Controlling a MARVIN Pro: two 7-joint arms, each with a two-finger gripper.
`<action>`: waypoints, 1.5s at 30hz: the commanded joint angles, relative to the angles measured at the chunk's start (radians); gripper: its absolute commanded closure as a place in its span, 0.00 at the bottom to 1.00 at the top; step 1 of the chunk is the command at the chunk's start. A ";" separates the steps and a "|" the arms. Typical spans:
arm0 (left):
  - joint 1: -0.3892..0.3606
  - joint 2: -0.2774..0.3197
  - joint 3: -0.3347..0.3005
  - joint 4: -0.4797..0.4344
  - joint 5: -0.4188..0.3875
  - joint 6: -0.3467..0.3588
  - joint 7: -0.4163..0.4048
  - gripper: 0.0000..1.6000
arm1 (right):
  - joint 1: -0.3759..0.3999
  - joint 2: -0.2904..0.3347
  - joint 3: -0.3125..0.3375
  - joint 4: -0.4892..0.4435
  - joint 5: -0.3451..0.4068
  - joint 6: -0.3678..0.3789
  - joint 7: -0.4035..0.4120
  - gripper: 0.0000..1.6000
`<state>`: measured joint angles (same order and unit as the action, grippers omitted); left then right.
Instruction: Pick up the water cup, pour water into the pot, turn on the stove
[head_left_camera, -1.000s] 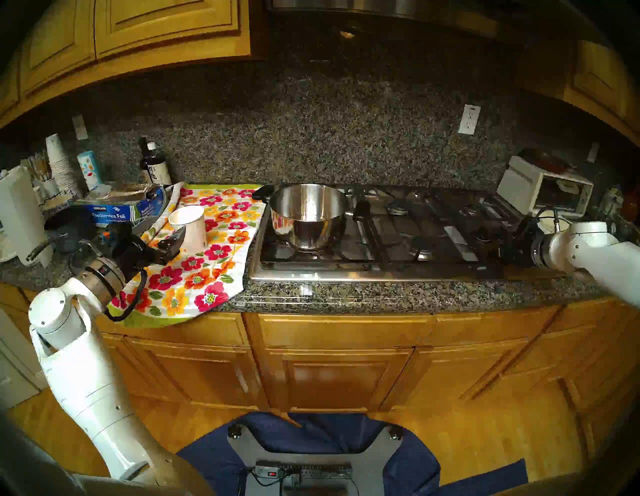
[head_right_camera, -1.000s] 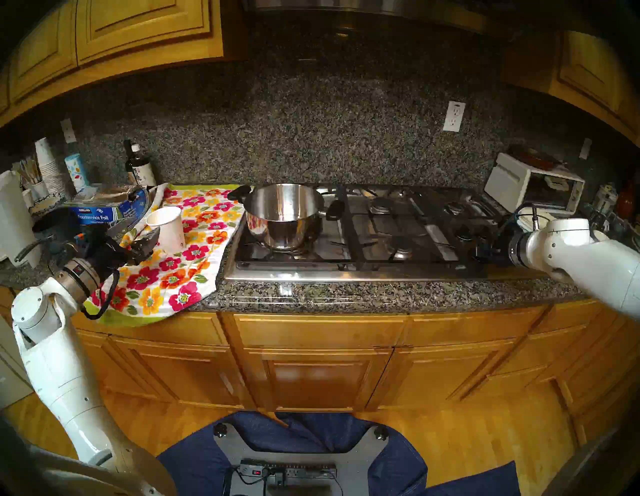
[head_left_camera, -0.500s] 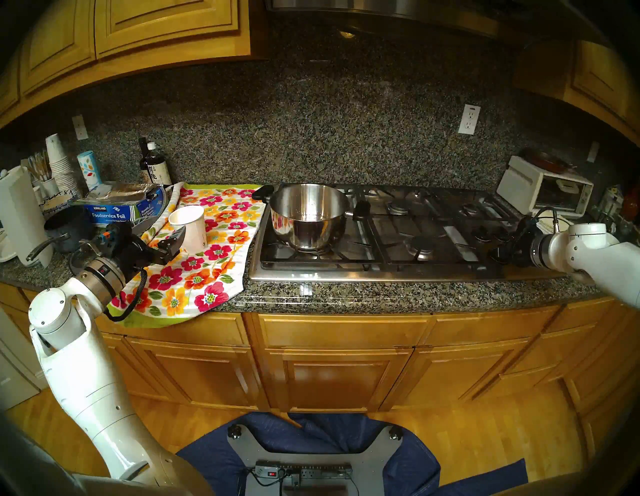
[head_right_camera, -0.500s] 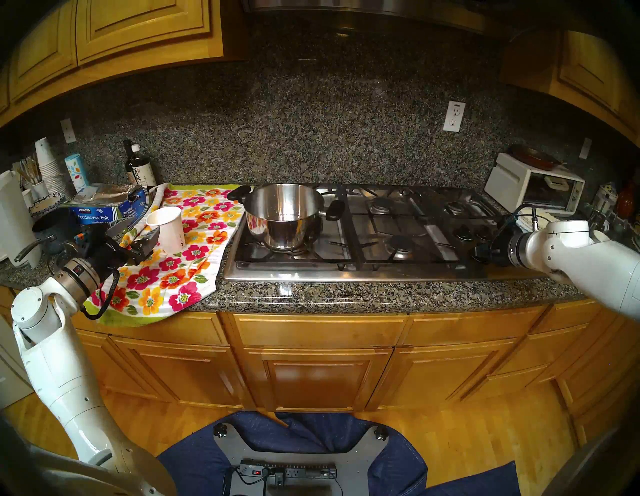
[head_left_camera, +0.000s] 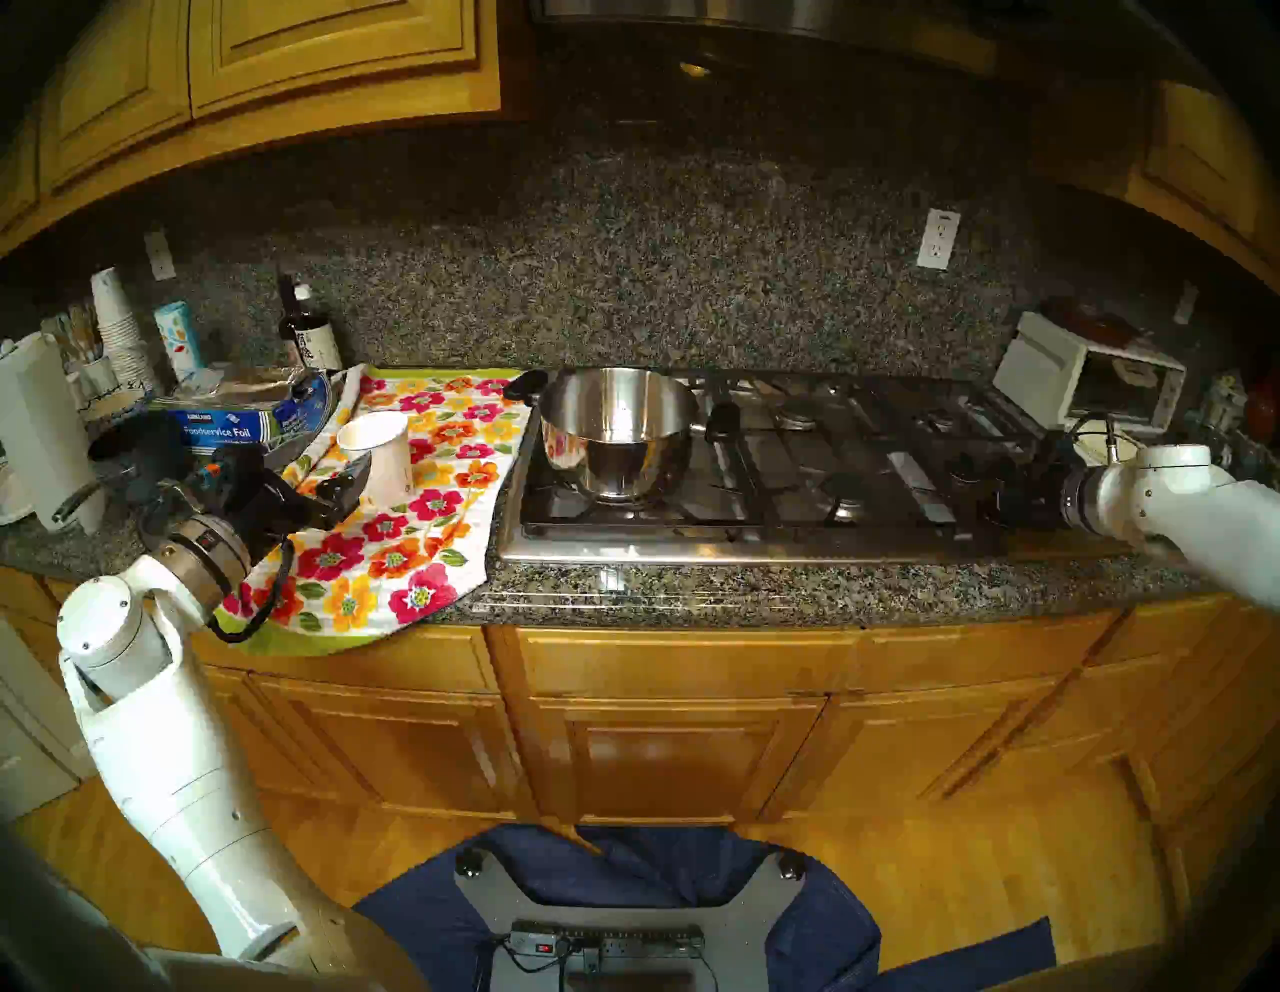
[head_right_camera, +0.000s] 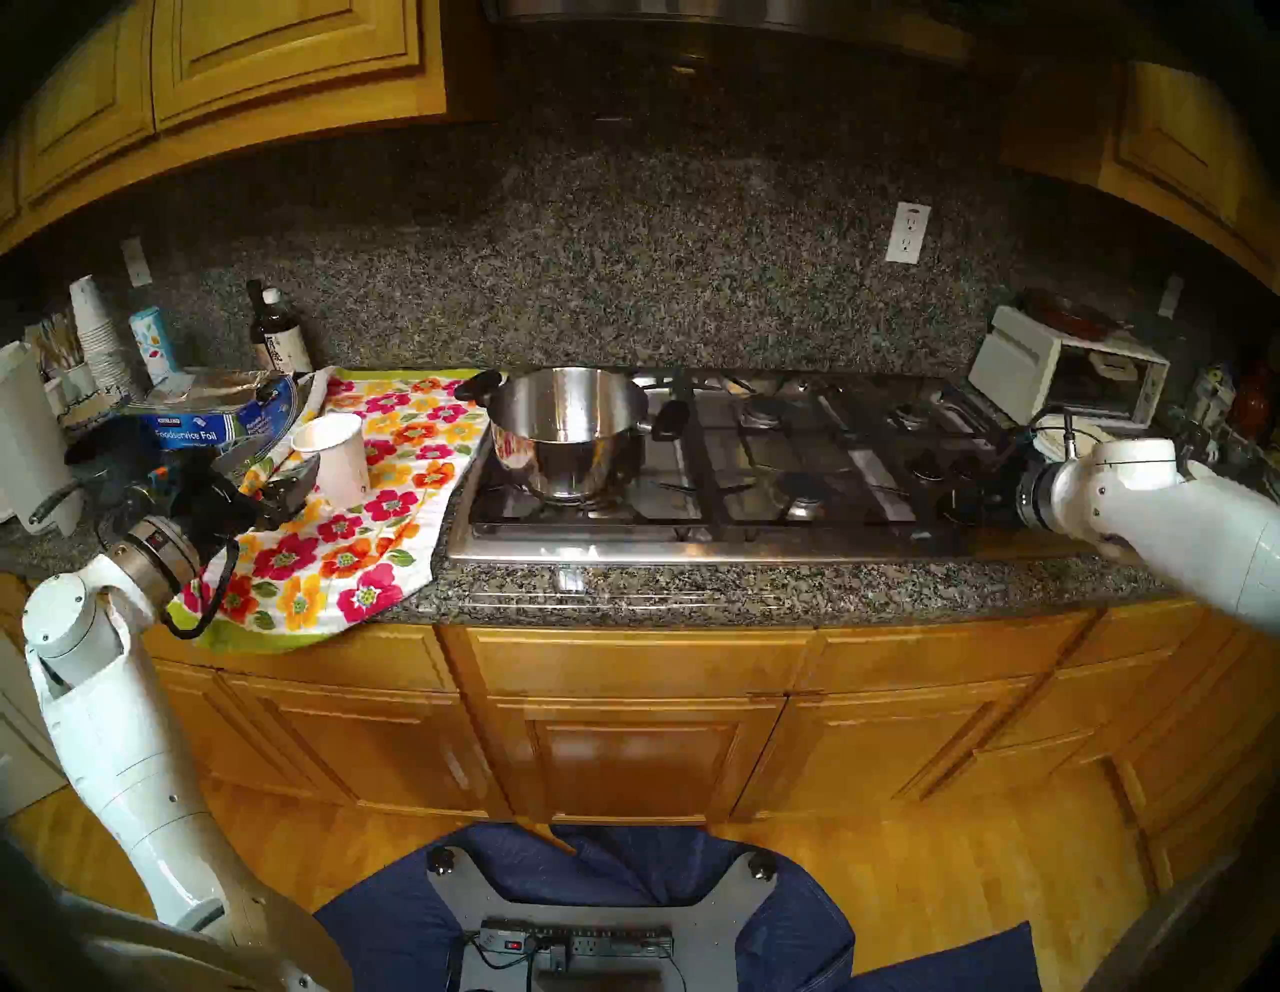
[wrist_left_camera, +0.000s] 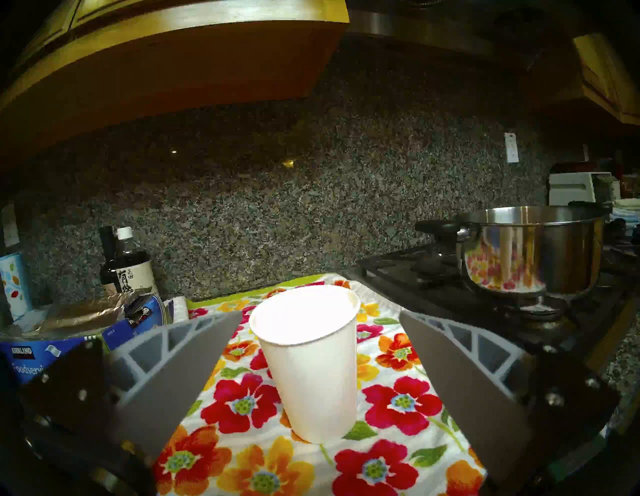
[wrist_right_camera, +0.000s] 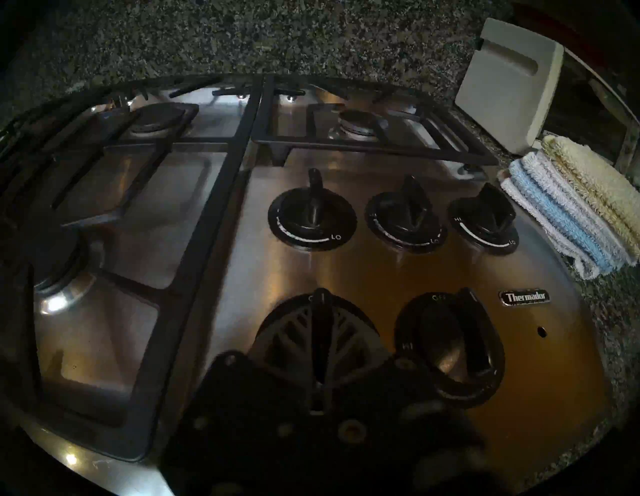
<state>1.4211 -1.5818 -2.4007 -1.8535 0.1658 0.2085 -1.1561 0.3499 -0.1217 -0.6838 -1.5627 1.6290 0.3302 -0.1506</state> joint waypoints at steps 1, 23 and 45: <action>-0.027 0.004 0.001 -0.026 -0.019 -0.002 -0.001 0.00 | 0.011 -0.004 0.008 -0.041 -0.015 0.006 0.029 1.00; -0.027 0.004 0.002 -0.026 -0.018 -0.002 -0.001 0.00 | 0.009 0.001 -0.008 -0.022 -0.159 0.013 0.209 1.00; -0.026 0.005 0.002 -0.025 -0.017 -0.002 -0.001 0.00 | 0.028 0.005 -0.022 -0.008 -0.346 -0.080 0.358 1.00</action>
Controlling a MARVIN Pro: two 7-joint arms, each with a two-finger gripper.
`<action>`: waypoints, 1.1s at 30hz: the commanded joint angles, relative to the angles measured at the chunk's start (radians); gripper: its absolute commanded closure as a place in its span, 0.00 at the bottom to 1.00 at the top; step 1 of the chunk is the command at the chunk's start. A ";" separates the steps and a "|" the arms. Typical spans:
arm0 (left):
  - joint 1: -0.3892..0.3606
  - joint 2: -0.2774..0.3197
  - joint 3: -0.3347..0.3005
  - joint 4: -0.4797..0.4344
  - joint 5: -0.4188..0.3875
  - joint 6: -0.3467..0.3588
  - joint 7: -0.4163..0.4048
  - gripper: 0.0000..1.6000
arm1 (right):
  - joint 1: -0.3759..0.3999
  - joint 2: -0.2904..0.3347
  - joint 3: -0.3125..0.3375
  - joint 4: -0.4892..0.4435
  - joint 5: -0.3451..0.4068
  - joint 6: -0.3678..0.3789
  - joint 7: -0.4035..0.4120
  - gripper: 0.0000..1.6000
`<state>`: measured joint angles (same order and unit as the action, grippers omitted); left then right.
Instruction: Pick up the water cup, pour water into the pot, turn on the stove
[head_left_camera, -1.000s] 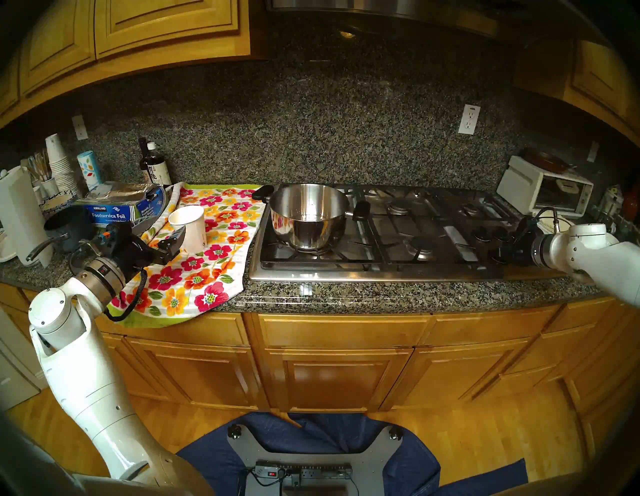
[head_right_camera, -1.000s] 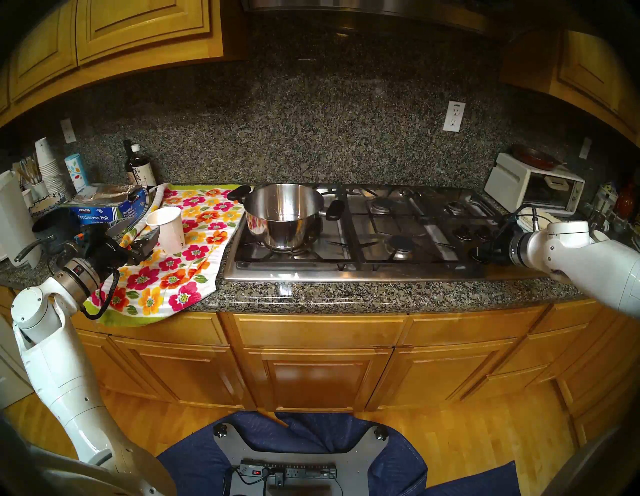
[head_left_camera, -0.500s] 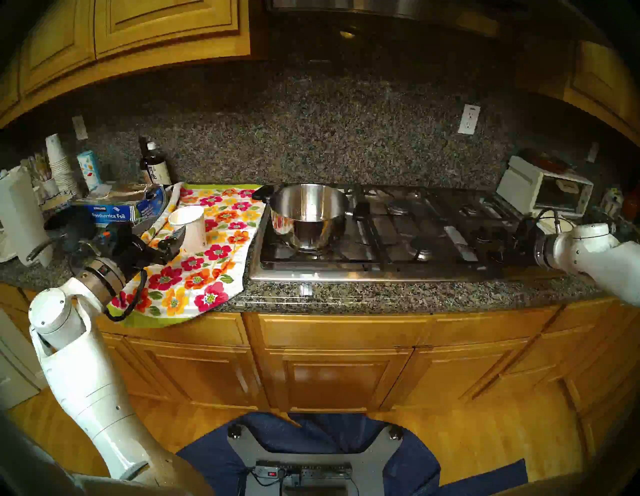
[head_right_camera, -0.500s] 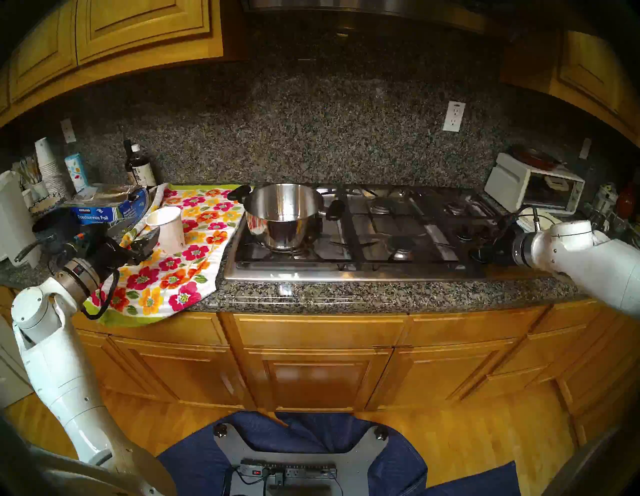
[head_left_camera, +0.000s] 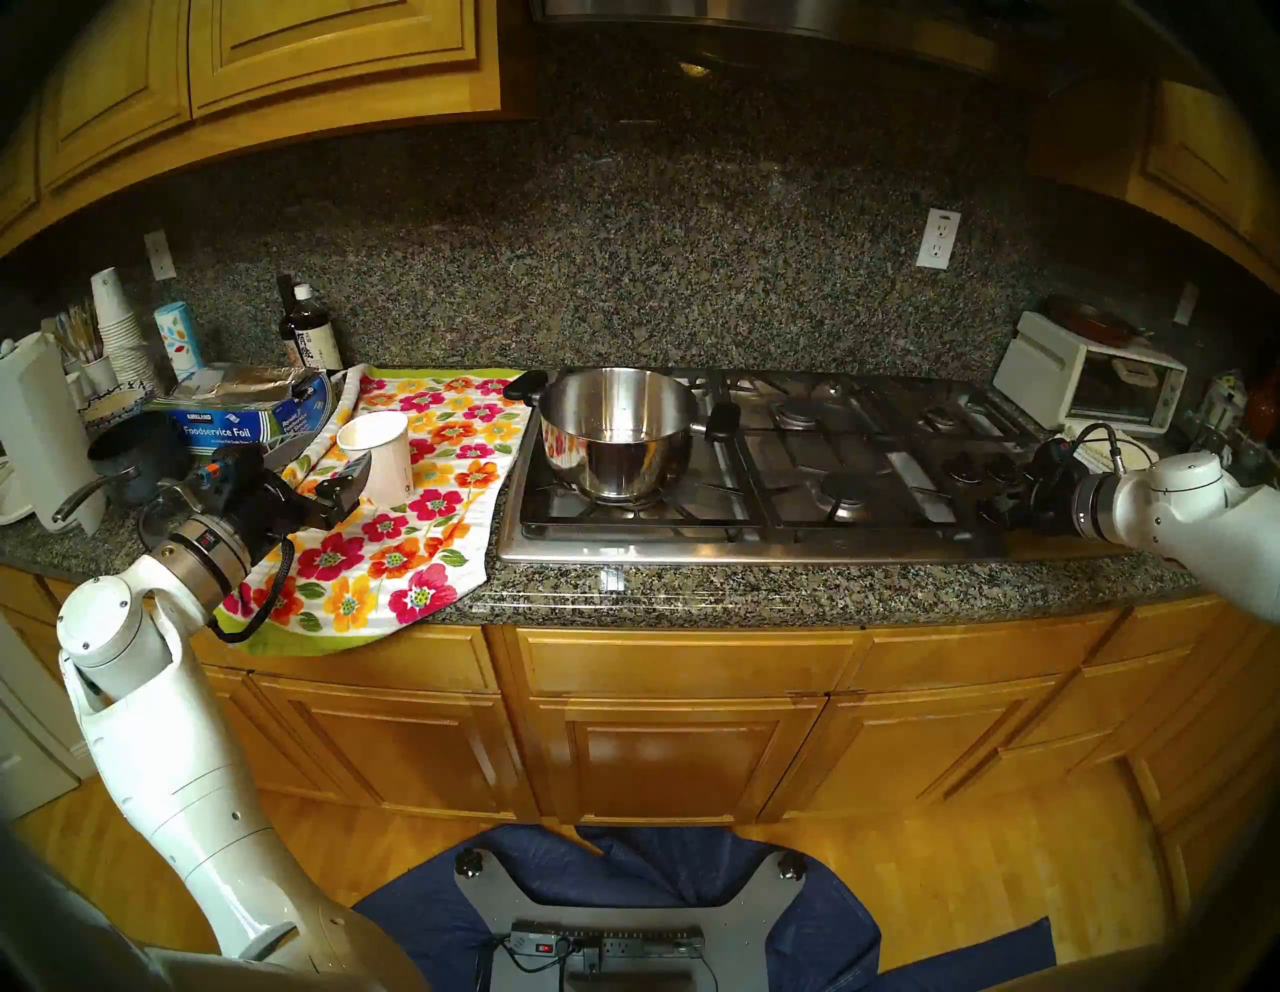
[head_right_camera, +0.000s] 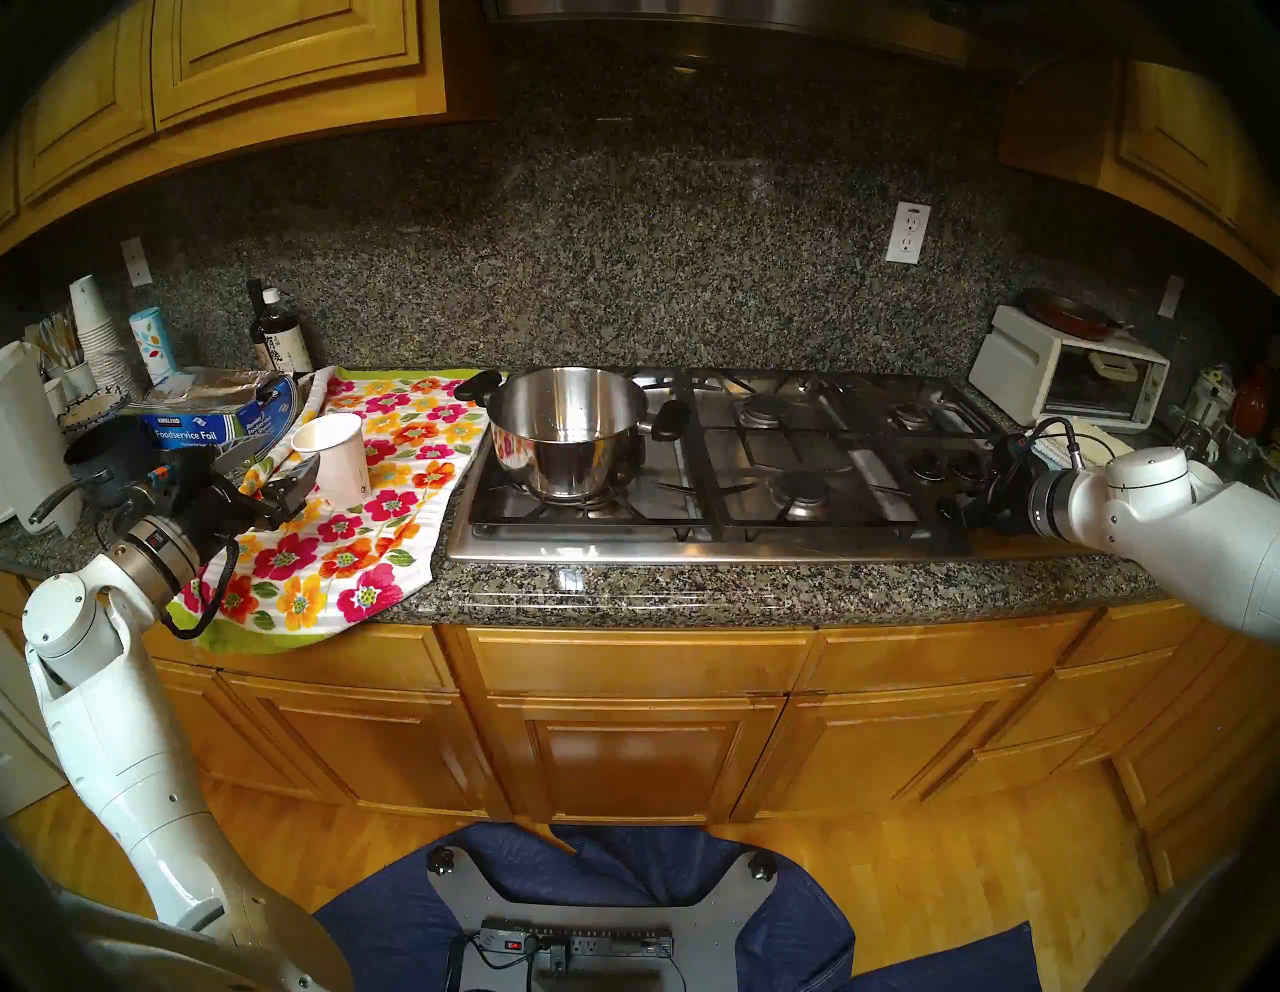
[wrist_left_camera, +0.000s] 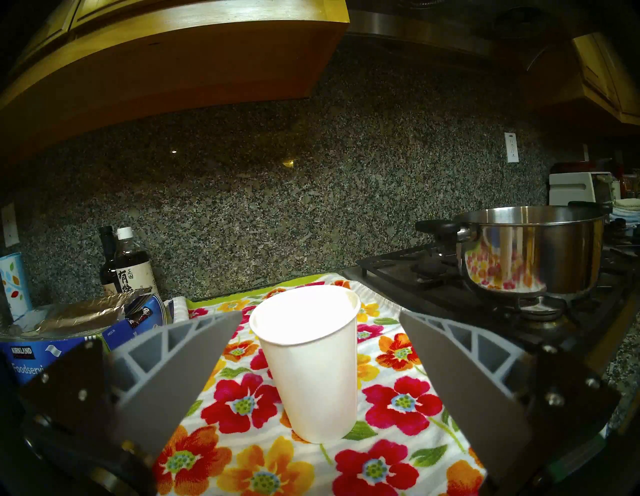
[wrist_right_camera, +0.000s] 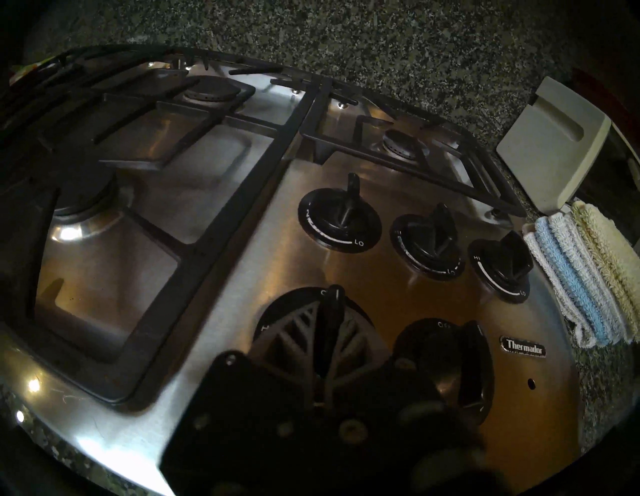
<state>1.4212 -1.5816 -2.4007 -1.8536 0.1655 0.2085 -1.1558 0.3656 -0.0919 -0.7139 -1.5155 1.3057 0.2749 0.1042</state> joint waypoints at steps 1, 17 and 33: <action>-0.026 0.004 0.002 -0.025 -0.017 -0.002 -0.001 0.00 | 0.013 -0.026 0.008 -0.050 -0.032 -0.029 0.121 1.00; -0.026 0.005 0.003 -0.024 -0.015 -0.003 0.000 0.00 | 0.017 -0.081 0.006 0.005 -0.144 -0.058 0.209 1.00; -0.026 0.005 0.003 -0.024 -0.015 -0.003 0.000 0.00 | 0.008 -0.091 -0.007 0.056 -0.256 -0.149 0.323 1.00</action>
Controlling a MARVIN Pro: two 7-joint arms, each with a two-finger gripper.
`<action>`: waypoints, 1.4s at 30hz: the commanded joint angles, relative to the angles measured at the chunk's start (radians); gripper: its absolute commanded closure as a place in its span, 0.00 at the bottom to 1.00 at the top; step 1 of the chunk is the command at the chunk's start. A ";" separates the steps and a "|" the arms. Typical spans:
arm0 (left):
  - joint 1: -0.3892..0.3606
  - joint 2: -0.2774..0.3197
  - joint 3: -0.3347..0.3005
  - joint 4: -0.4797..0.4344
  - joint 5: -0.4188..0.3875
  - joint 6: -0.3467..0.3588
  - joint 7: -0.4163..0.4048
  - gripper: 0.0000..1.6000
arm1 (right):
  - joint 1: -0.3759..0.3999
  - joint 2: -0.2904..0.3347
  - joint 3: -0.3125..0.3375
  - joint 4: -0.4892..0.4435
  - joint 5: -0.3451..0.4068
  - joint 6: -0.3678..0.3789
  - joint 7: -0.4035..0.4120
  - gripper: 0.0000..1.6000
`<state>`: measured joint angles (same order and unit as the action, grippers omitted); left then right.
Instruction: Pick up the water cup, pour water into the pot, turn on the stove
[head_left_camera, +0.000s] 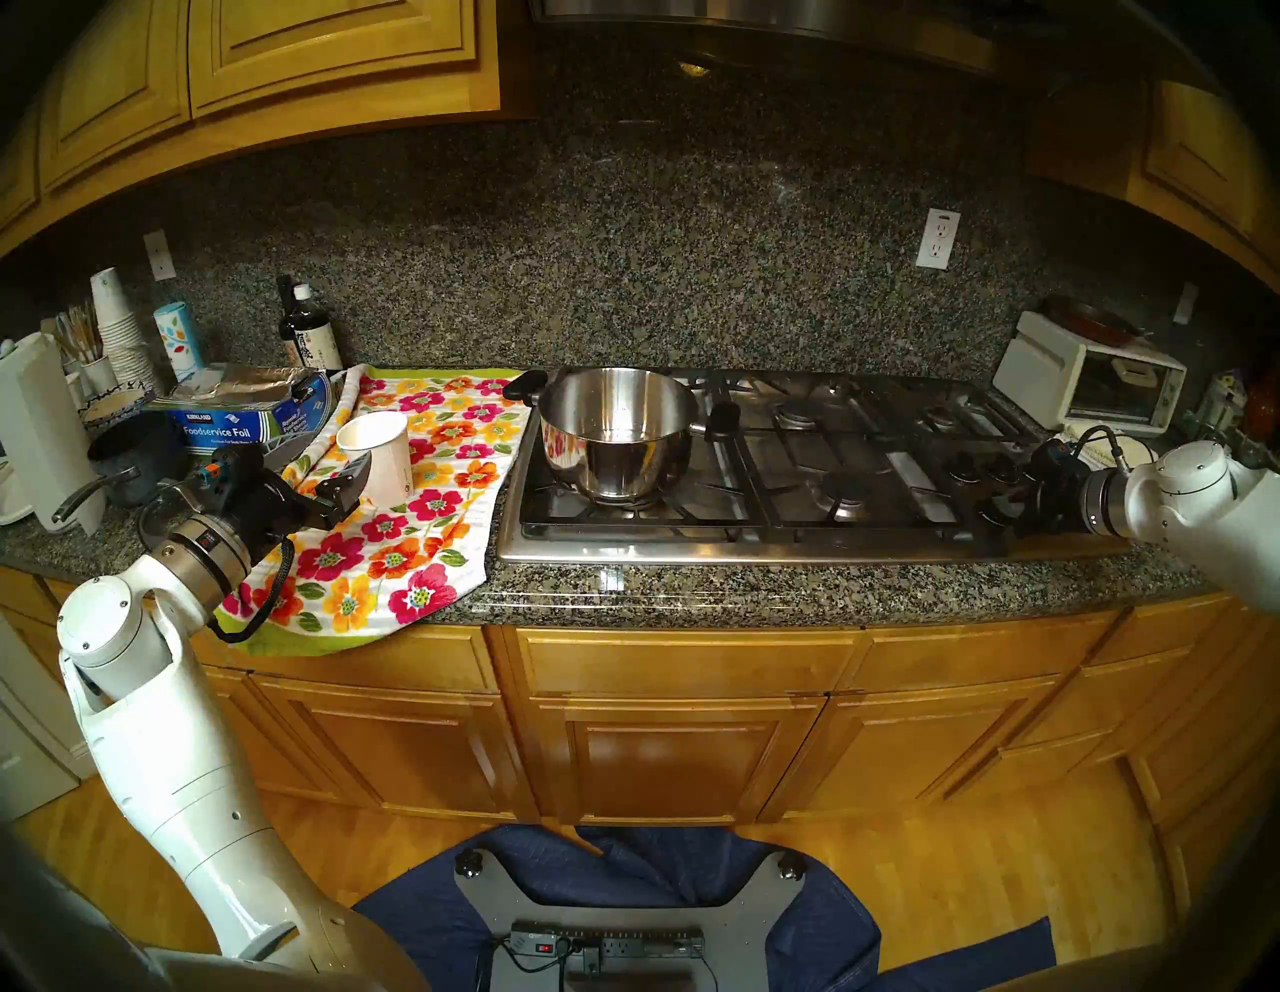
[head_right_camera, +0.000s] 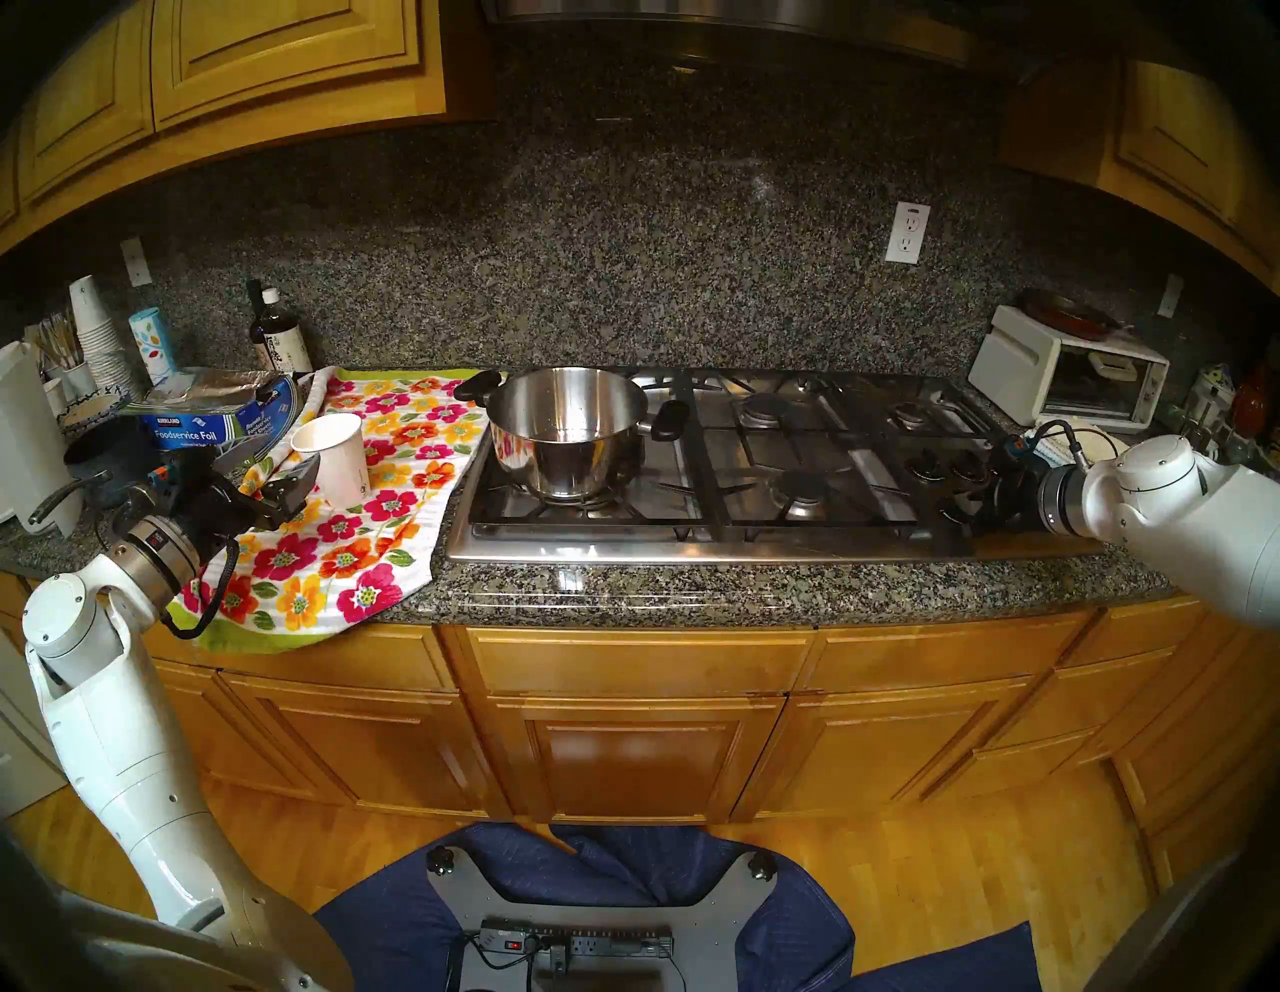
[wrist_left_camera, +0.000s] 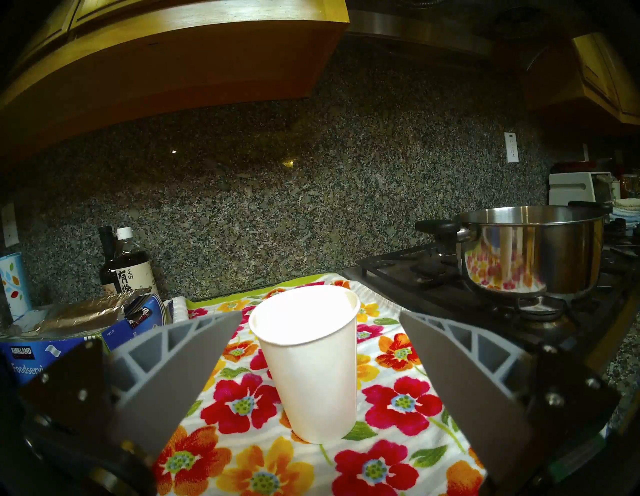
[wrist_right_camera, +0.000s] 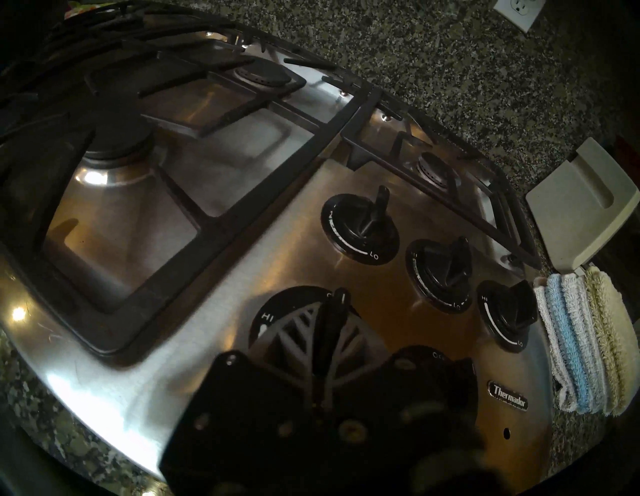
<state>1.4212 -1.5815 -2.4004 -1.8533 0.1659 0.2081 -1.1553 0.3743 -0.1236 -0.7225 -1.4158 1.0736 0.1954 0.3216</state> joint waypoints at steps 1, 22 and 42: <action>-0.026 0.005 0.003 -0.025 -0.015 -0.003 -0.001 0.00 | -0.001 -0.059 0.000 -0.046 -0.033 -0.077 0.093 1.00; -0.025 0.005 0.003 -0.024 -0.015 -0.003 -0.001 0.00 | 0.003 -0.072 -0.004 -0.002 -0.154 -0.179 0.213 1.00; -0.025 0.005 0.003 -0.025 -0.016 -0.003 -0.001 0.00 | -0.003 -0.078 -0.008 0.029 -0.227 -0.270 0.242 1.00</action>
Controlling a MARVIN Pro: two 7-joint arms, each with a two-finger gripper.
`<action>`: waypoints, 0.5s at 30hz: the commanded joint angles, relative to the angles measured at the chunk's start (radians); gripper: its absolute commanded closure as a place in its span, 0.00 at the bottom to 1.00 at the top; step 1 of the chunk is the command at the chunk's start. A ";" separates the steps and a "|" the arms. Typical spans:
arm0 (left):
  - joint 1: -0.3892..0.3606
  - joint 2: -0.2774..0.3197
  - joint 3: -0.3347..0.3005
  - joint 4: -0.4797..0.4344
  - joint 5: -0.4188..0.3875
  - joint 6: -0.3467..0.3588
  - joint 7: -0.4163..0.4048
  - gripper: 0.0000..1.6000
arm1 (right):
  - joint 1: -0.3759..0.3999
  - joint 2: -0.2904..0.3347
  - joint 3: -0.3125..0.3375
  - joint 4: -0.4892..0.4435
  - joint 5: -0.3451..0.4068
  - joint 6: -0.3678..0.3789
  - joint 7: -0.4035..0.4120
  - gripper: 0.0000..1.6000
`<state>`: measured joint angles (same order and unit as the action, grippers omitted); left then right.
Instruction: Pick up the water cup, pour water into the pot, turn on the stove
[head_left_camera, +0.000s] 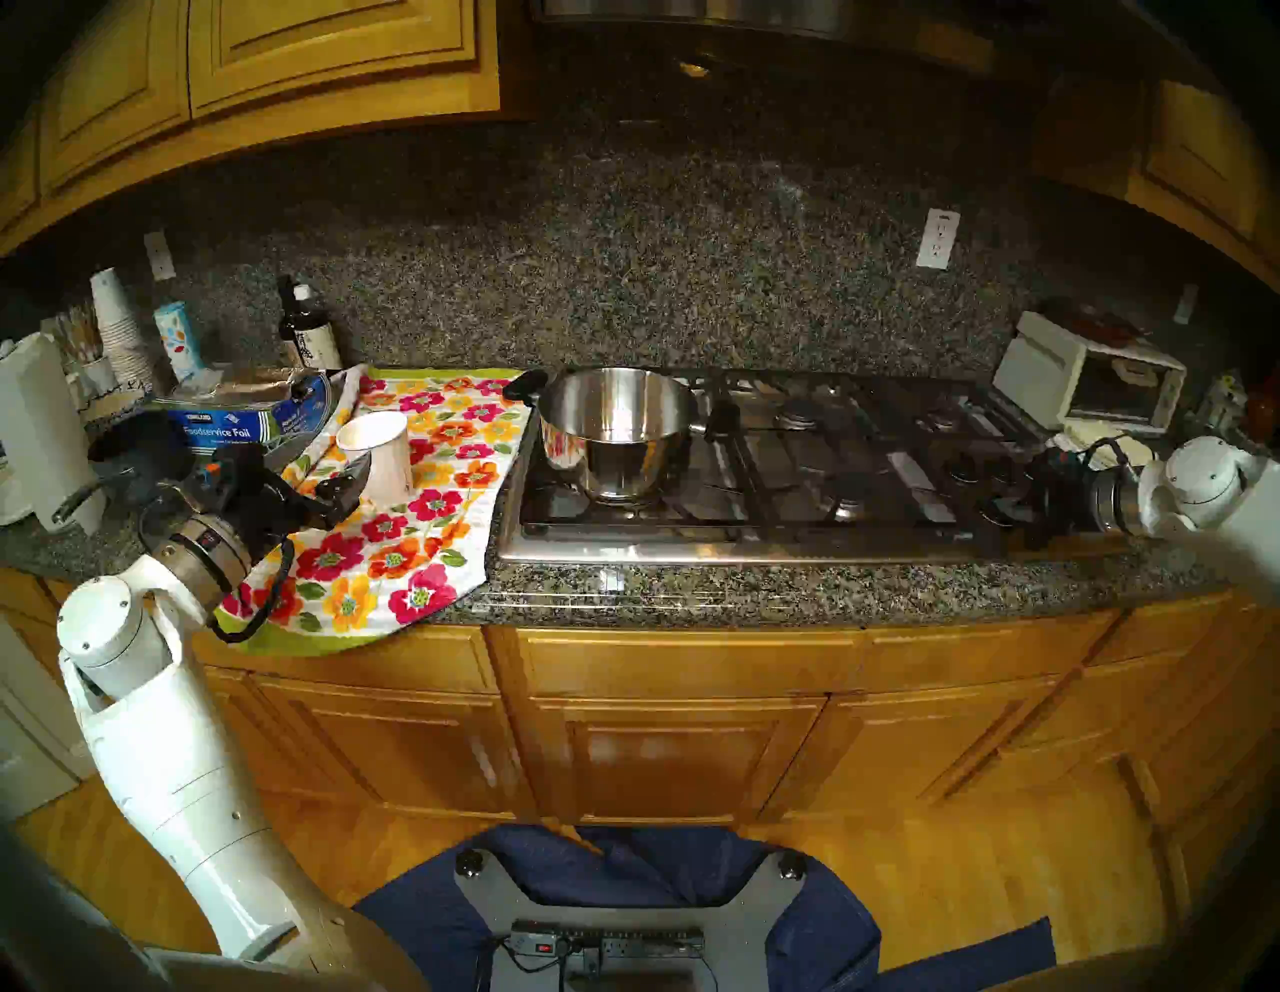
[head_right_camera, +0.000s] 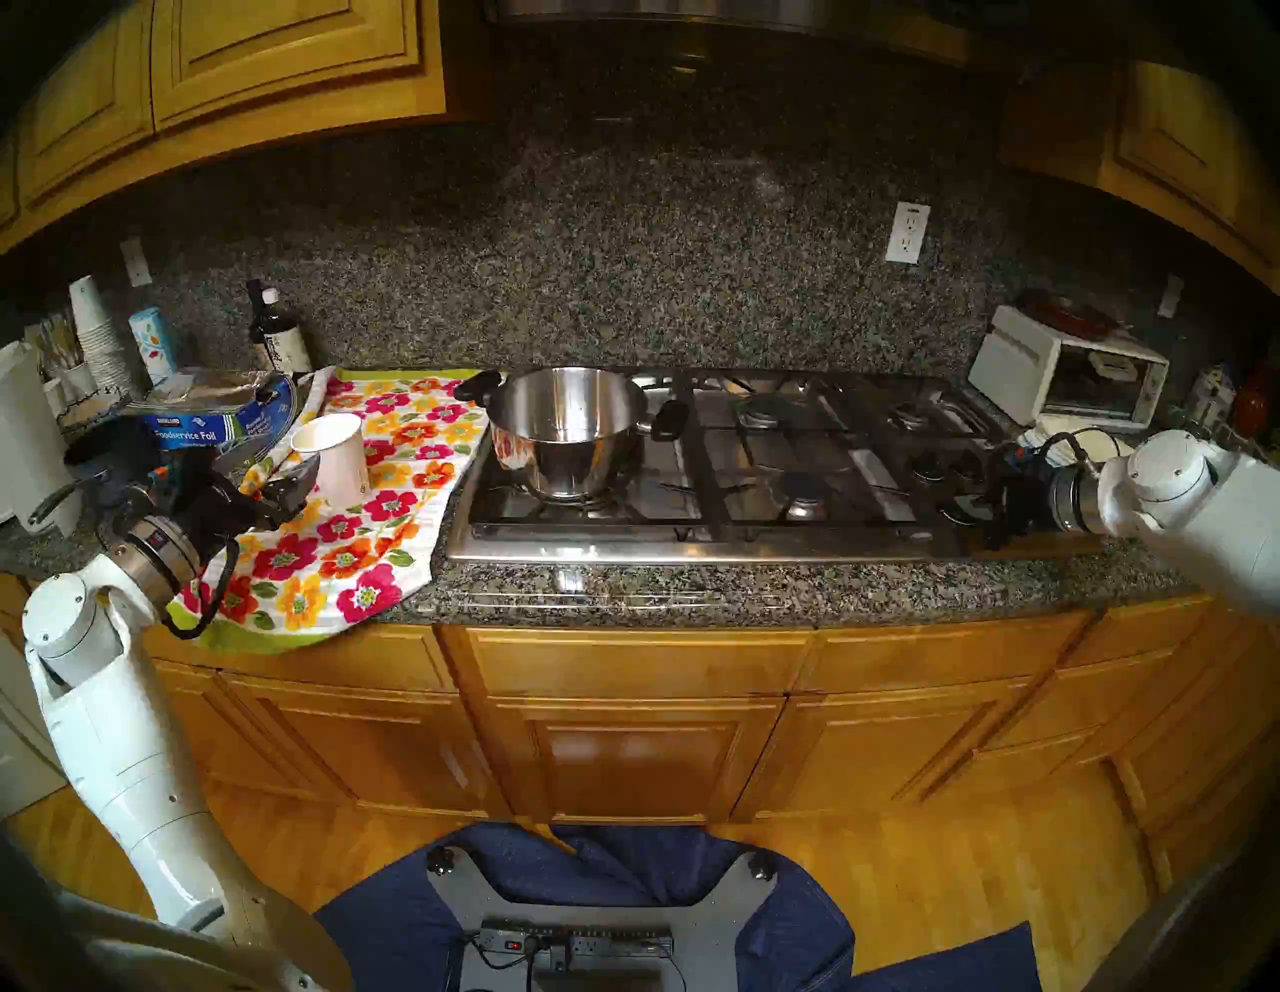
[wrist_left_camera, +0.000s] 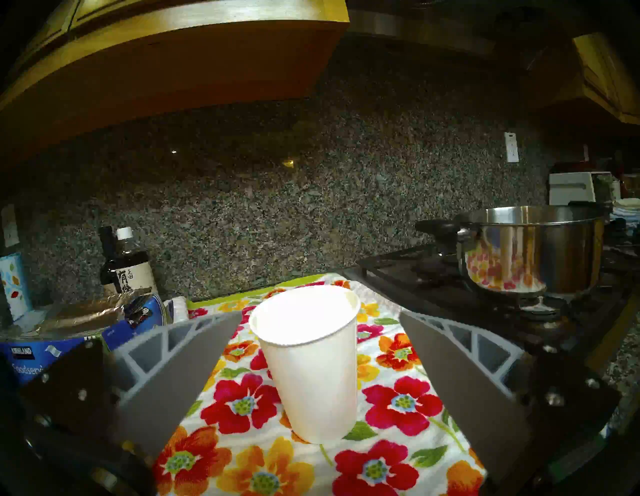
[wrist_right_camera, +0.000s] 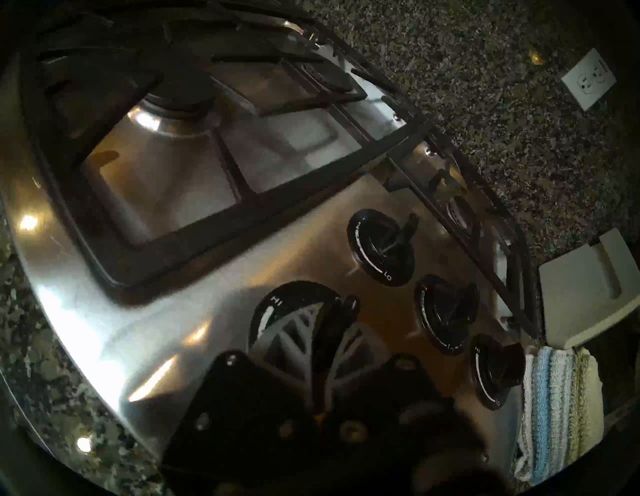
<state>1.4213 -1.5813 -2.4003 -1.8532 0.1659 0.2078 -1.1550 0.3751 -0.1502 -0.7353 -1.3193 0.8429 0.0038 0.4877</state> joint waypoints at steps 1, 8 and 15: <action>-0.026 0.005 0.003 -0.025 -0.016 -0.002 -0.001 0.00 | -0.004 -0.052 0.004 -0.064 0.001 -0.083 0.078 1.00; -0.026 0.005 0.003 -0.025 -0.016 -0.003 -0.001 0.00 | -0.005 -0.060 0.000 -0.047 -0.024 -0.126 0.083 1.00; -0.026 0.005 0.003 -0.025 -0.016 -0.002 -0.001 0.00 | -0.008 -0.065 -0.005 -0.029 -0.052 -0.170 0.079 1.00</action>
<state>1.4212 -1.5813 -2.4003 -1.8532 0.1659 0.2078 -1.1550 0.3710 -0.1601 -0.7451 -1.2862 0.8048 -0.0733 0.5106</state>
